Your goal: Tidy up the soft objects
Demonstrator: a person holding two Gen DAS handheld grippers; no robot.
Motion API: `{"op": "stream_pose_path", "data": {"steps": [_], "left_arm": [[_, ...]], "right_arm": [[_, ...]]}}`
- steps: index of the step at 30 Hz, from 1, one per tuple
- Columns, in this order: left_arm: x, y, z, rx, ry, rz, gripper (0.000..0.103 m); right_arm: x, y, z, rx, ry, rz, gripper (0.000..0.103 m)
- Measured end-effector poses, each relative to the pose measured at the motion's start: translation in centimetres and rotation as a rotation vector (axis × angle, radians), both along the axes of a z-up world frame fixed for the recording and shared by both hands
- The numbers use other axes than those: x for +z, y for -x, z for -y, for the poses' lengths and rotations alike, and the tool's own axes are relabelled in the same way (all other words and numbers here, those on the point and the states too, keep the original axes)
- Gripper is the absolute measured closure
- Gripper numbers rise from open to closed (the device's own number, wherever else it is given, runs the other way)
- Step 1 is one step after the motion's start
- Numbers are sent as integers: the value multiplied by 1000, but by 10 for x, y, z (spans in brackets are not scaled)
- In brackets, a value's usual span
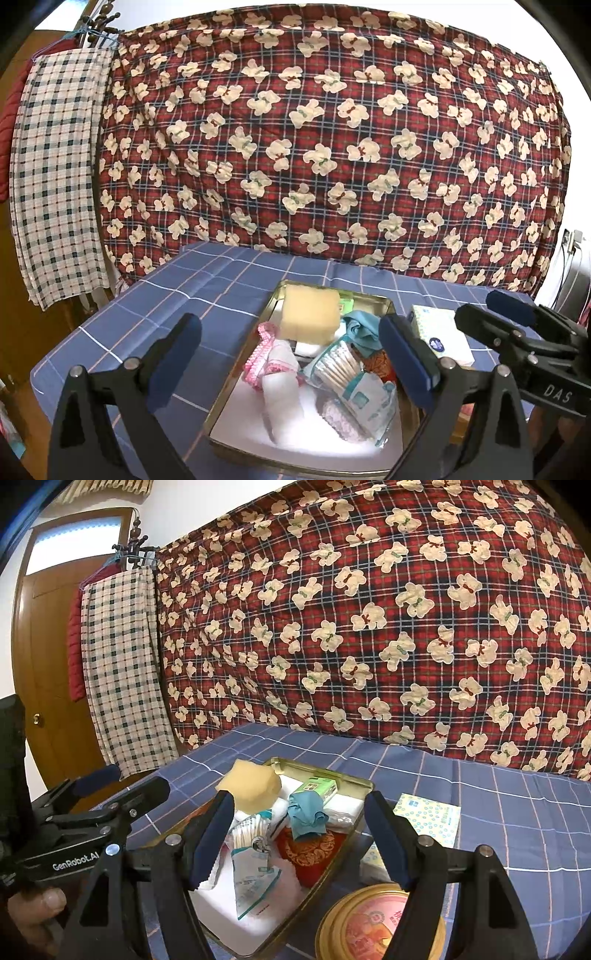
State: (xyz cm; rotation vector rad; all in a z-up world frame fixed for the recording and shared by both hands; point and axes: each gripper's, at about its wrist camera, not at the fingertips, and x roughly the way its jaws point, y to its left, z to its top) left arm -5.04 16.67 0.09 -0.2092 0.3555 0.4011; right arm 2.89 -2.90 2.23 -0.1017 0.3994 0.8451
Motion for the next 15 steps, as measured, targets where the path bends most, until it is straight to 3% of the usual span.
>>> {"op": "stream_pose_path", "data": {"steps": [15], "left_arm": [[-1,-1,-7,30,3,-21,5]], "right_arm": [[-1,0,0,1,1,-2,28]]}}
